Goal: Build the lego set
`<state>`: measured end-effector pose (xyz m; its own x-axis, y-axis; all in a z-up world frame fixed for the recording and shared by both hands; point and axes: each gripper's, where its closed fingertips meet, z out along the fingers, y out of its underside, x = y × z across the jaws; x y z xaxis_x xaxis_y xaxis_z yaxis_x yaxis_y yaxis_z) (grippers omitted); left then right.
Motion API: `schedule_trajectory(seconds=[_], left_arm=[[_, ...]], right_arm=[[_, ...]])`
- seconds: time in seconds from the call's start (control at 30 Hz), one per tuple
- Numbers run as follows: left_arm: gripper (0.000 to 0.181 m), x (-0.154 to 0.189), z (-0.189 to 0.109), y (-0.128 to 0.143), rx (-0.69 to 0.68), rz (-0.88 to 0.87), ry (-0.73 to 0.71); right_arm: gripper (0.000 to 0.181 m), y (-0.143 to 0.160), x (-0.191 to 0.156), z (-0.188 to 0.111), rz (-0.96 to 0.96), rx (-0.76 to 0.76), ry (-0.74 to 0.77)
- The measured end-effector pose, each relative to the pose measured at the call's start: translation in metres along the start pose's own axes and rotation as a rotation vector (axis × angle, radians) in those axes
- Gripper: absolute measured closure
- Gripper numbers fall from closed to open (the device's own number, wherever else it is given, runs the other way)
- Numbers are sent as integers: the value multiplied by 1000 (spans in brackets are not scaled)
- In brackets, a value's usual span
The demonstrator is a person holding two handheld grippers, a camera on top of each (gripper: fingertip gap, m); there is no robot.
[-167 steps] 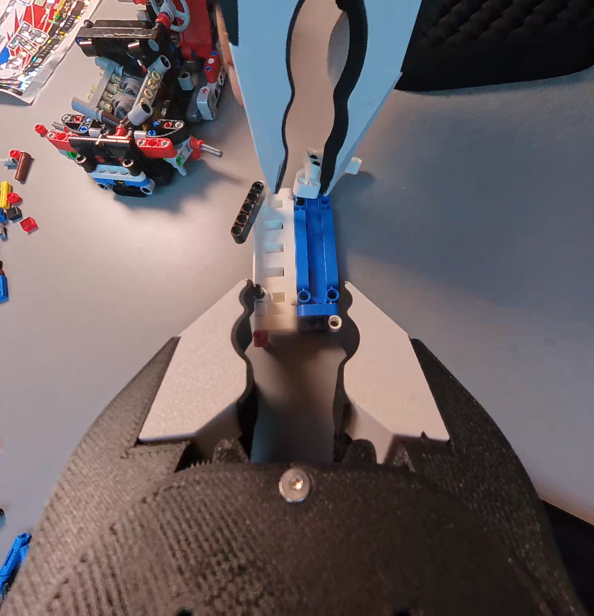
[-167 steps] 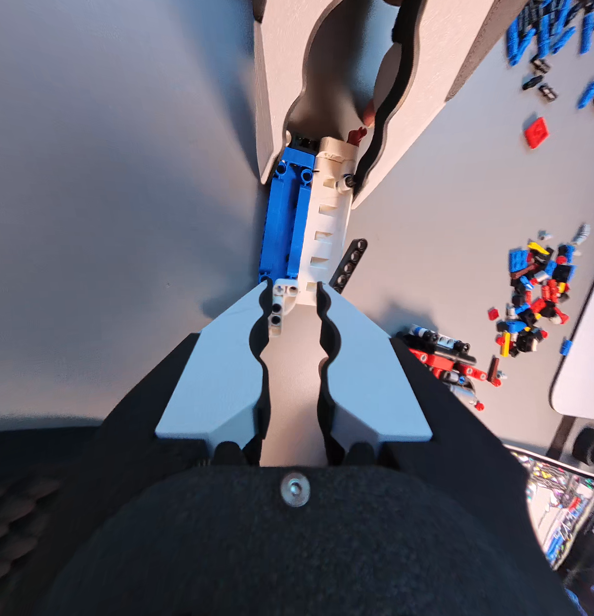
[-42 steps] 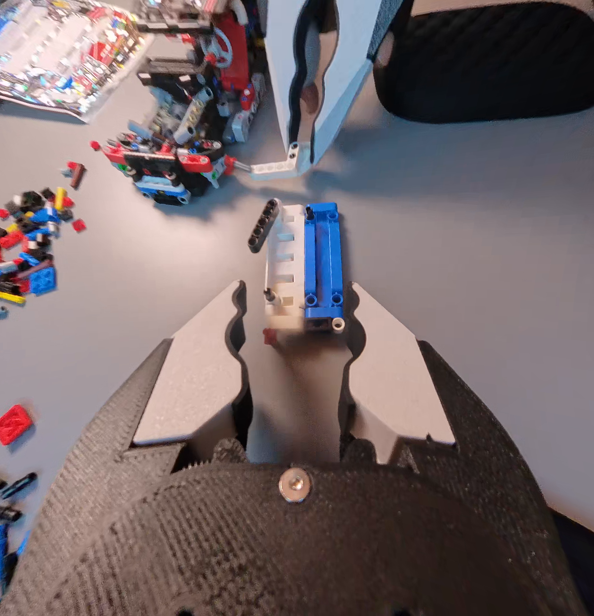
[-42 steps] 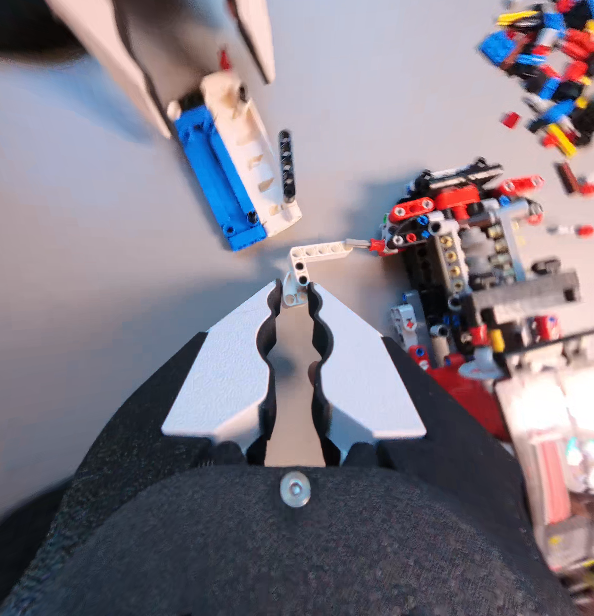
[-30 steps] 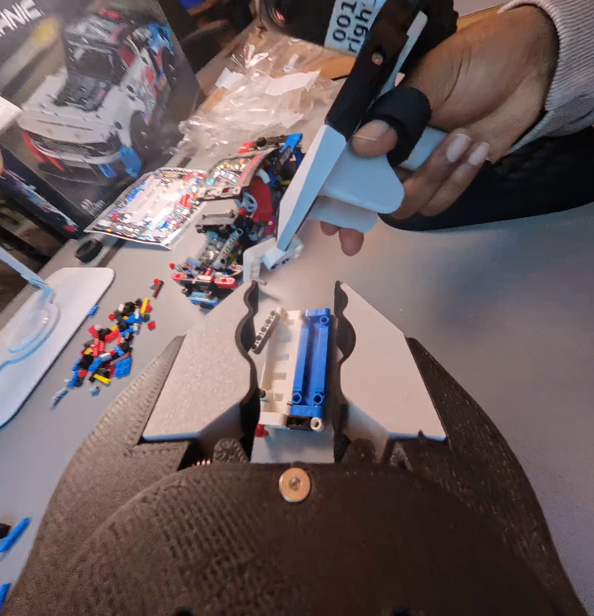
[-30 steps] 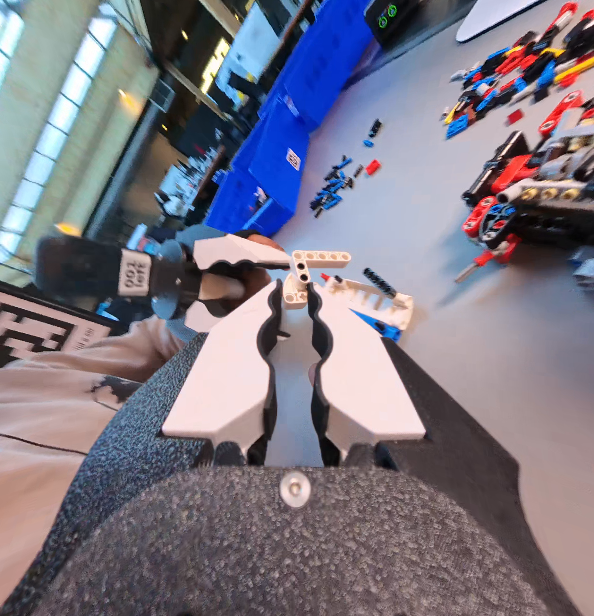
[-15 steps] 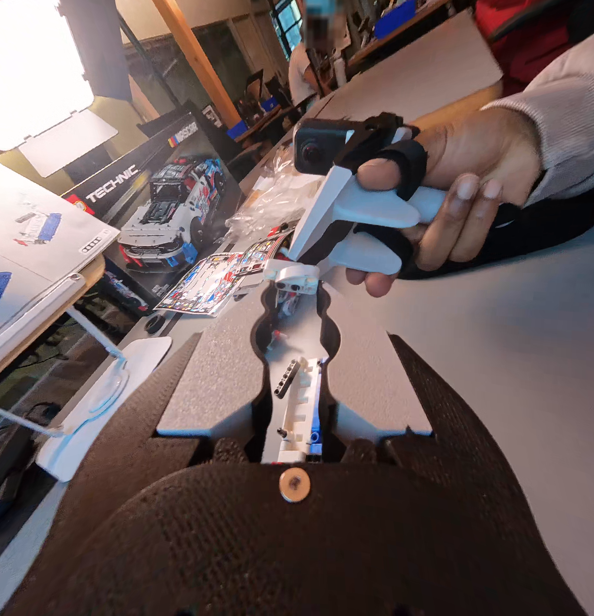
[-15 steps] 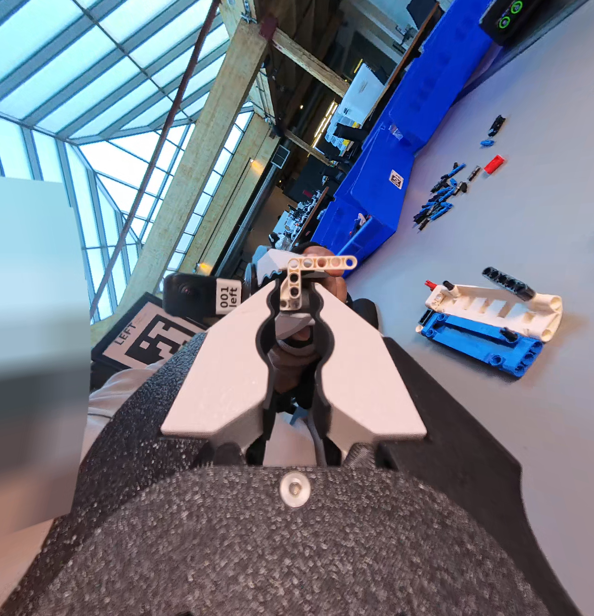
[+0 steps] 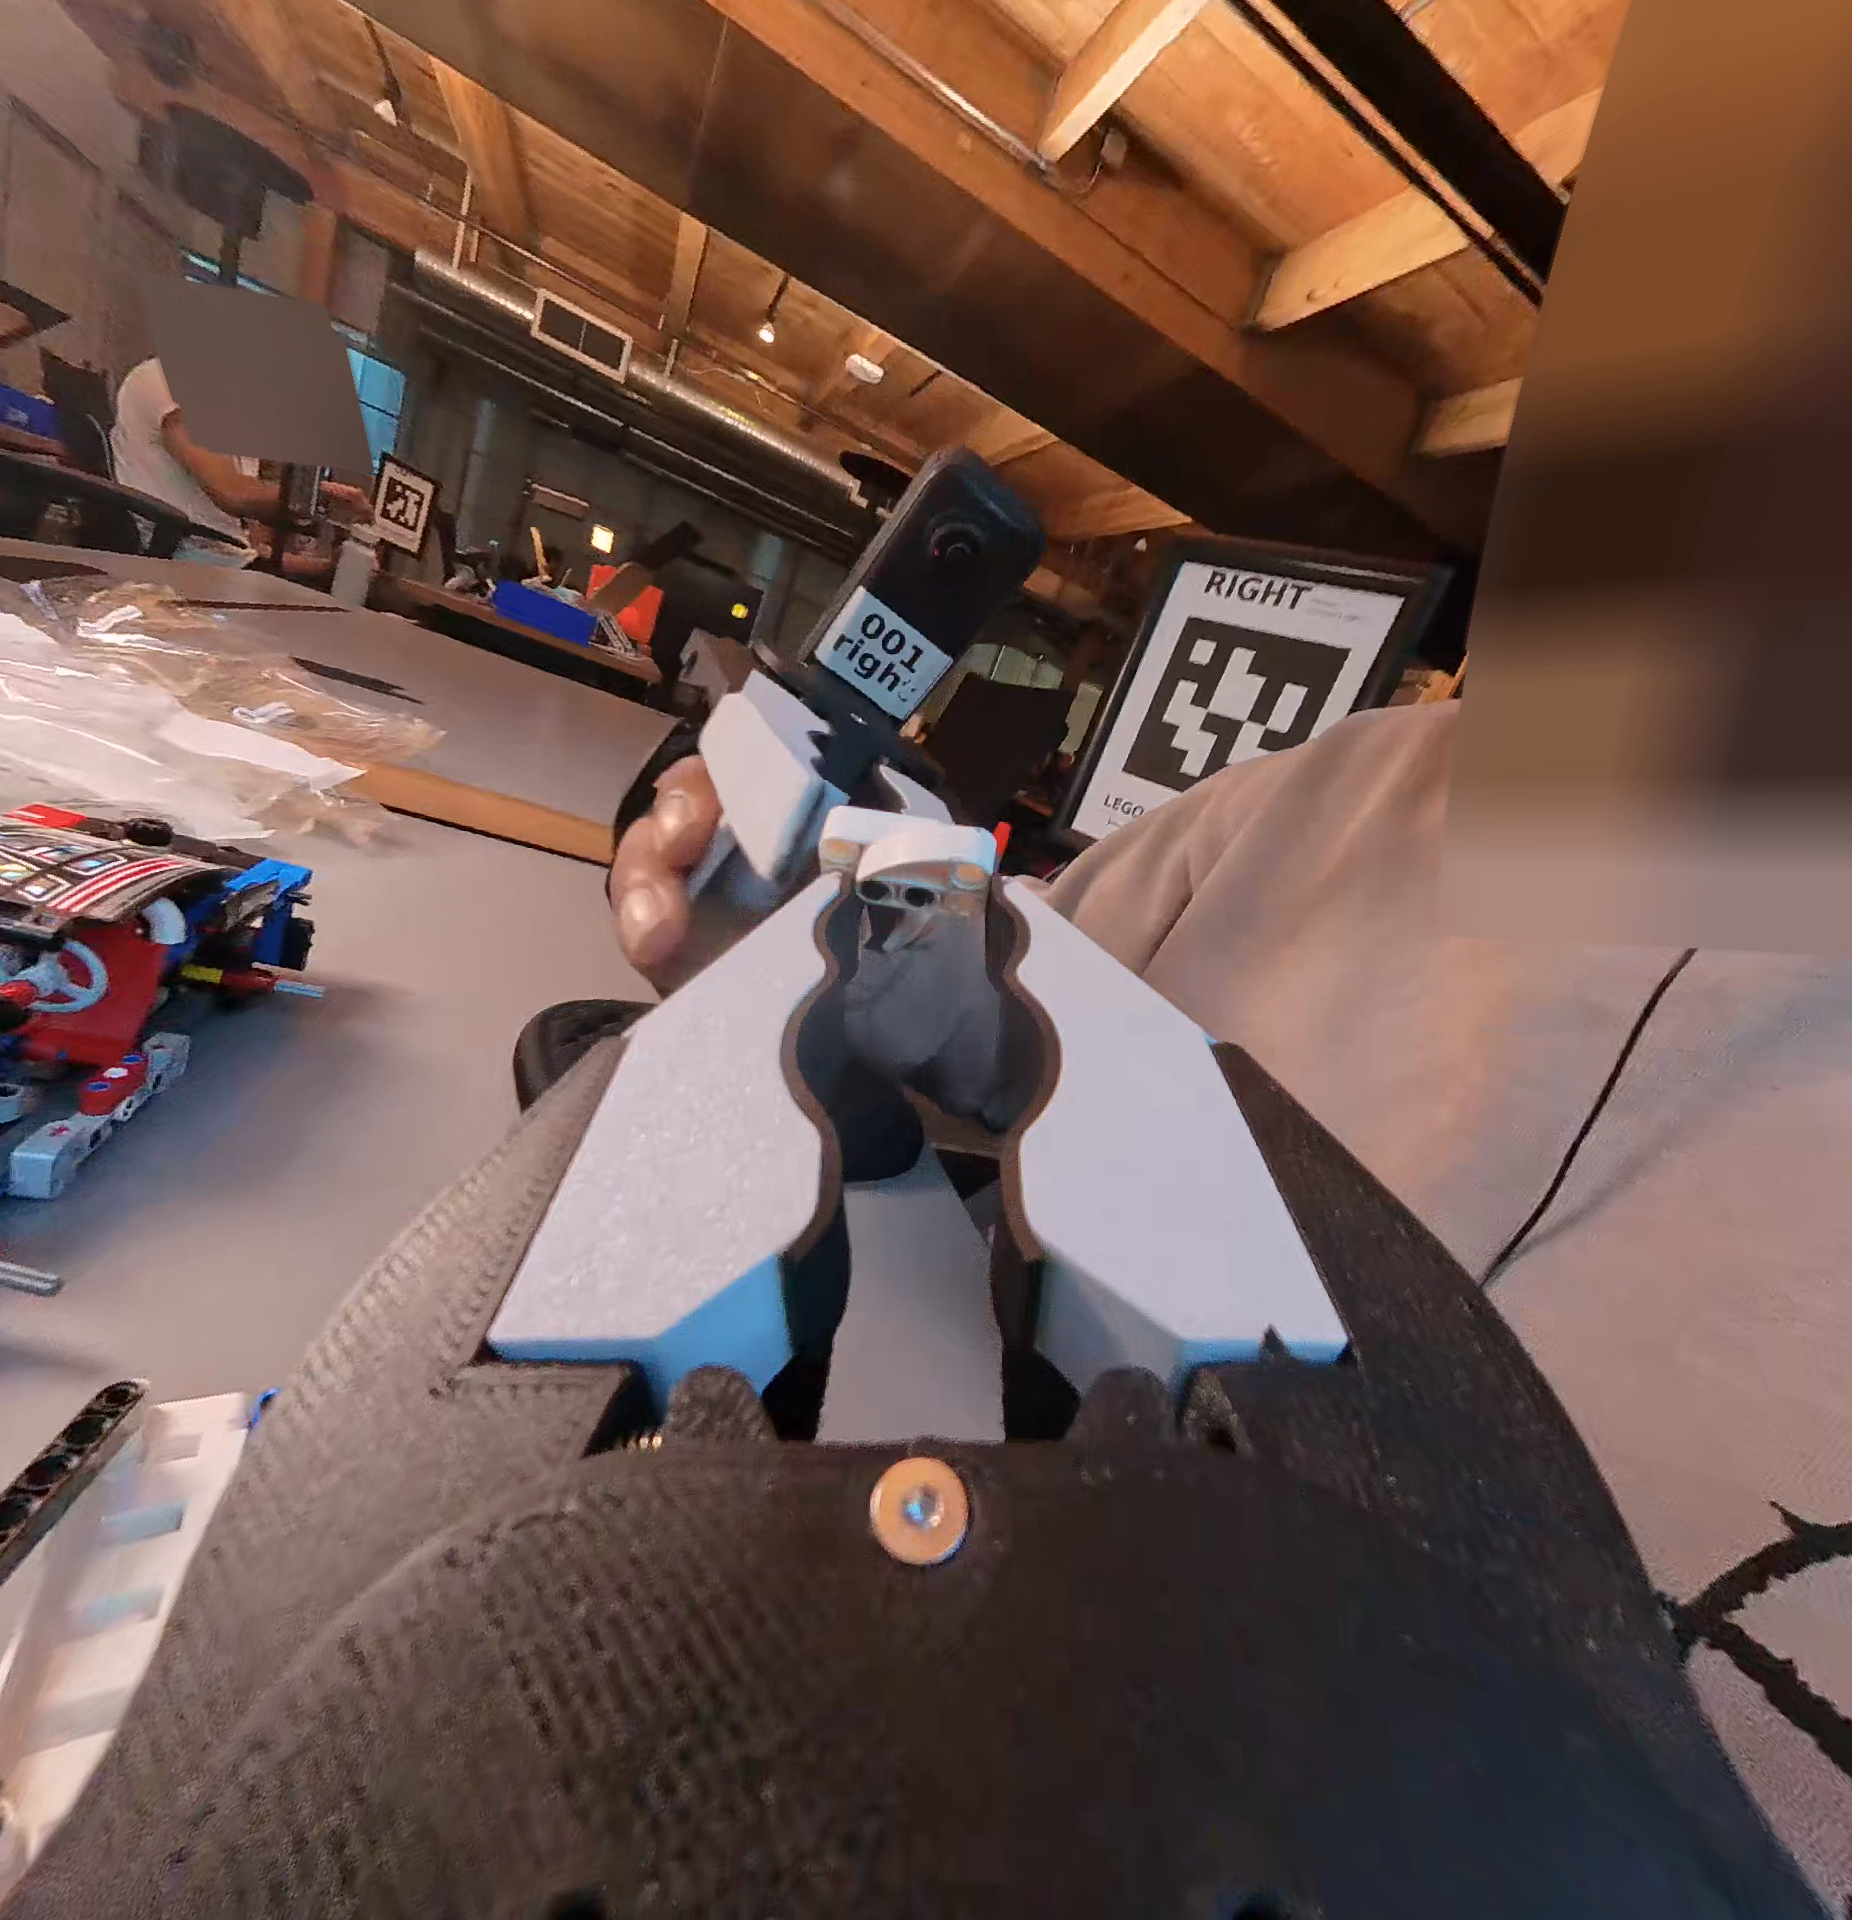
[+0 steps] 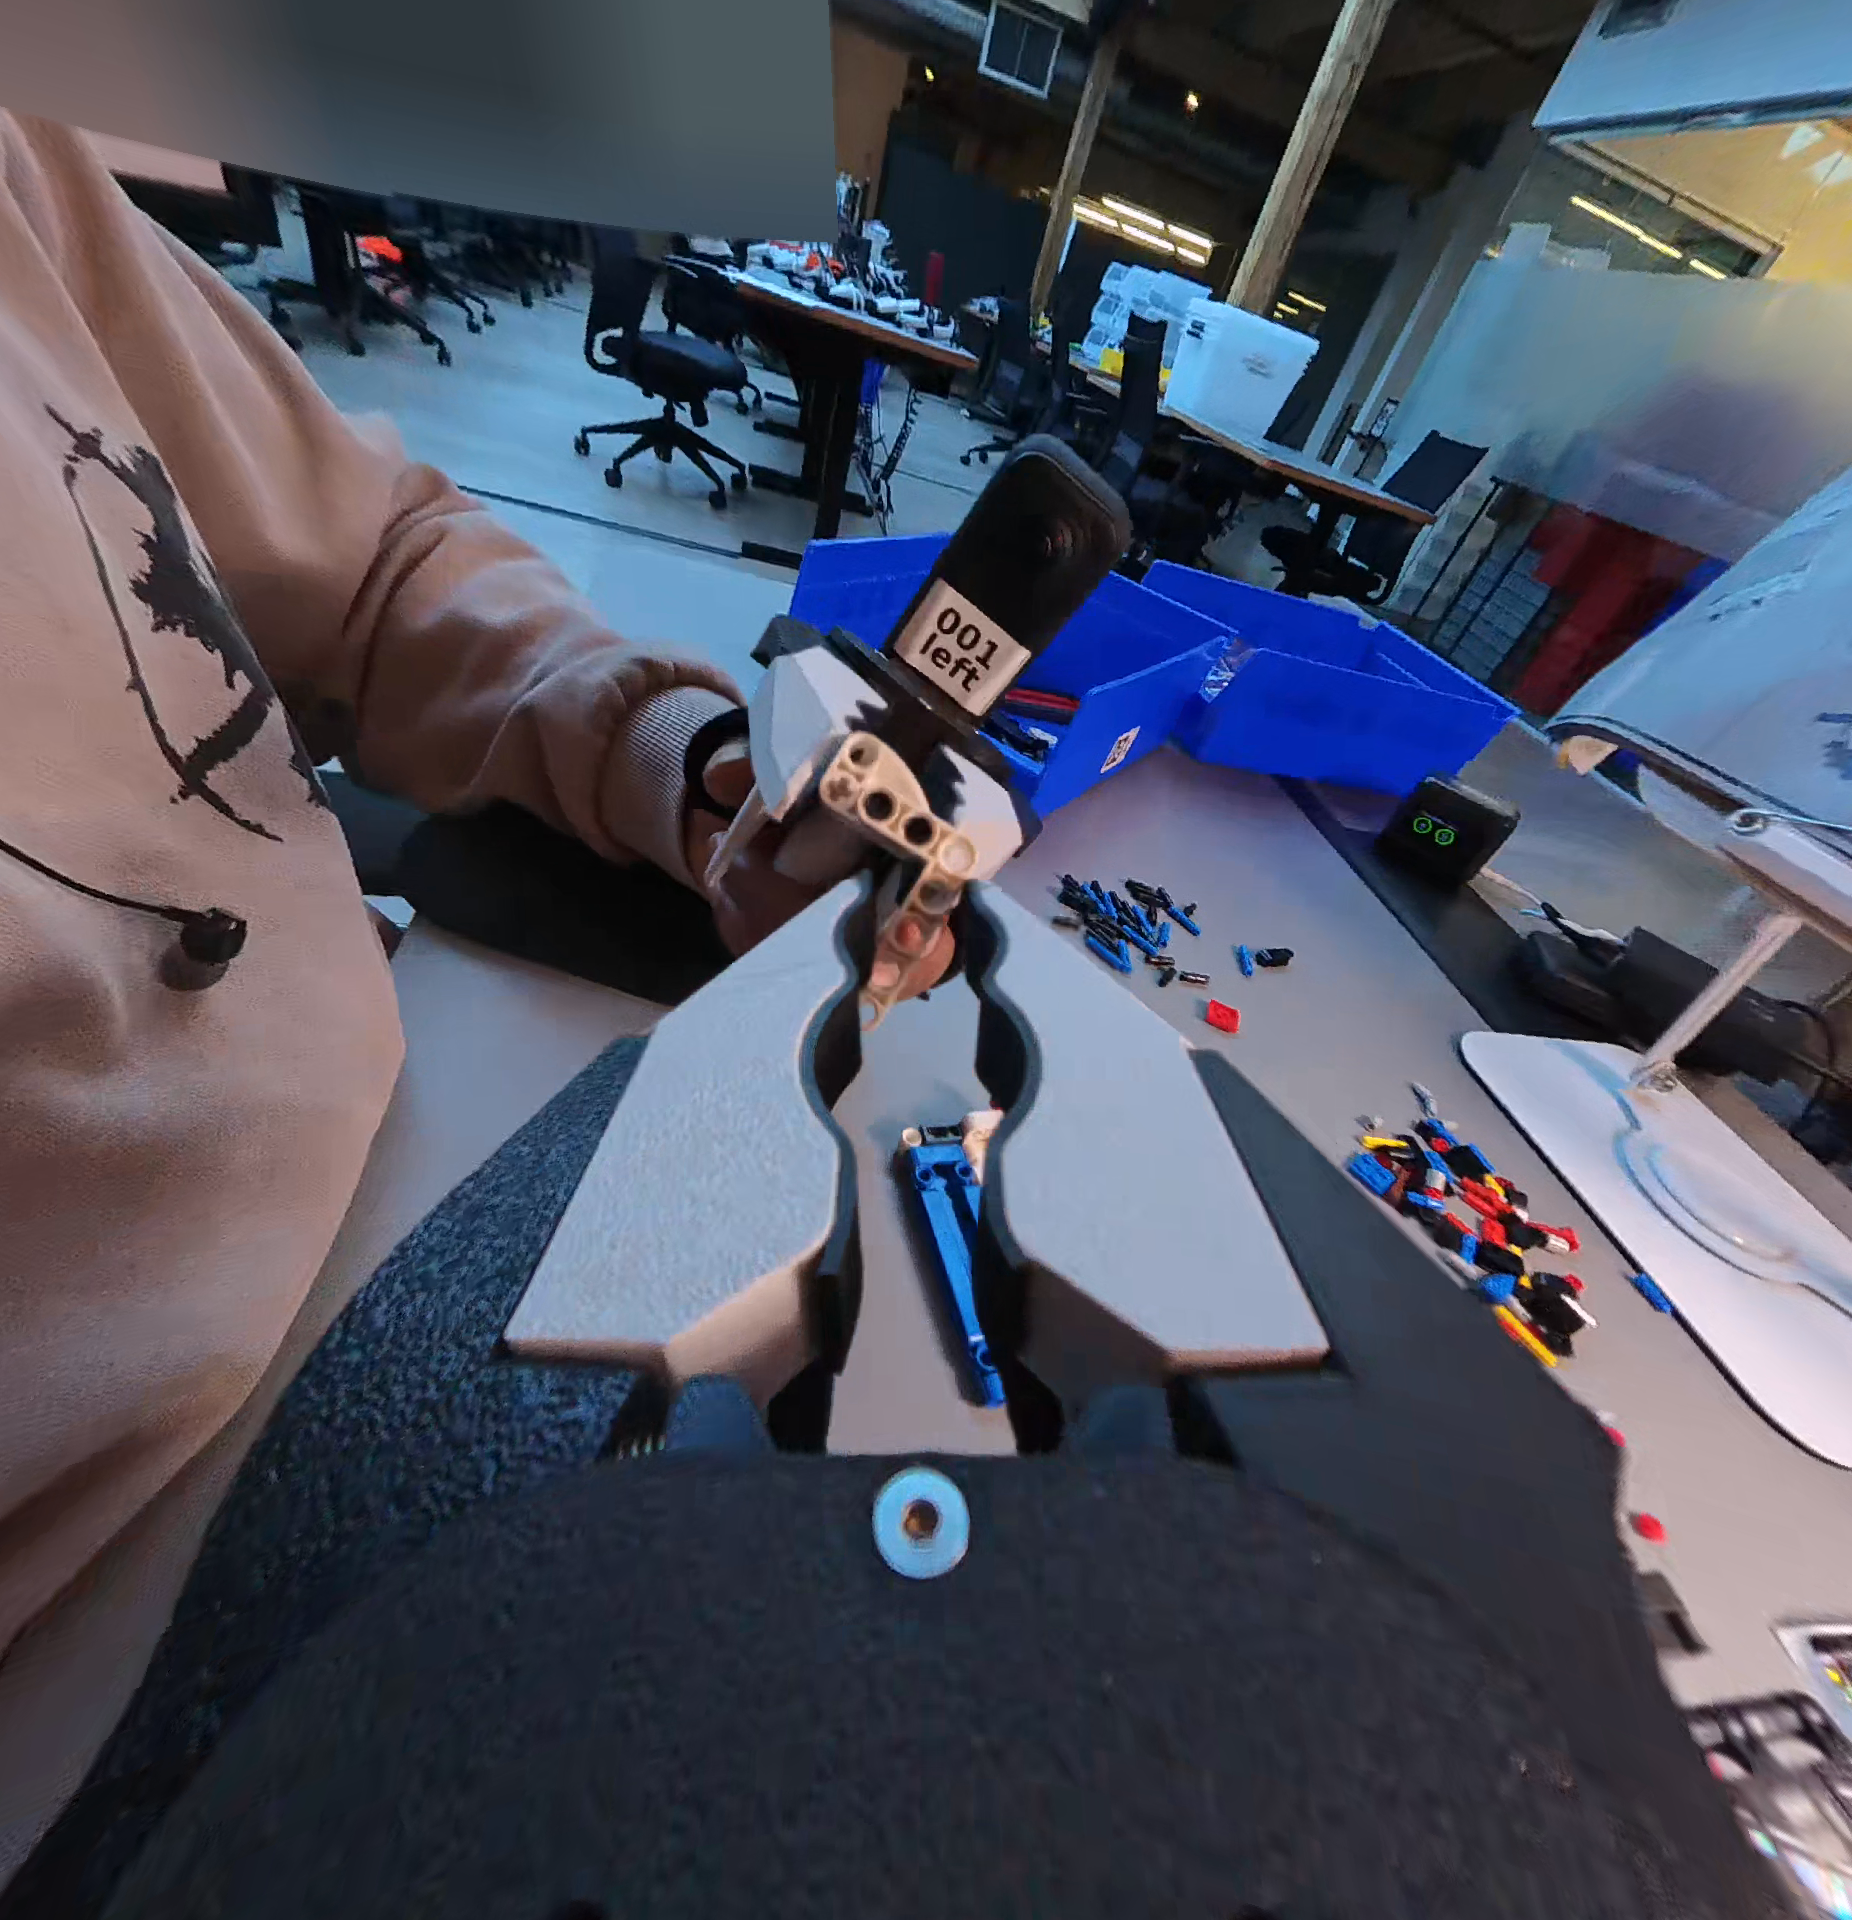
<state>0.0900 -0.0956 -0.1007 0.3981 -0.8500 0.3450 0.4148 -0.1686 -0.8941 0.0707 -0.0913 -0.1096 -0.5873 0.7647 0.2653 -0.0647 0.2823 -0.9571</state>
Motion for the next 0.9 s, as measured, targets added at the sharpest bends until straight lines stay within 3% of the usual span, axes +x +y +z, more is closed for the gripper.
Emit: schedule_trajectory(seconds=[0.1, 0.27, 0.47, 0.73, 0.9], left_arm=[[160, -4, 0, -1, -25, 65, -57], [159, -15, 6, -3, -186, 426, -298], [160, -20, 7, -13, -280, 725, -449], [163, -28, -1, -8, -352, 853, -542], [166, -57, -19, 2, -517, 955, -663]], right_arm=[[171, 0, 5, 1, 20, 40, 15], [176, -6, 17, -10, 31, 186, 76], [176, -6, 26, -14, 69, 223, 103], [176, 6, 31, -8, 70, 170, 135], [176, 37, 49, -1, 92, -54, 241]])
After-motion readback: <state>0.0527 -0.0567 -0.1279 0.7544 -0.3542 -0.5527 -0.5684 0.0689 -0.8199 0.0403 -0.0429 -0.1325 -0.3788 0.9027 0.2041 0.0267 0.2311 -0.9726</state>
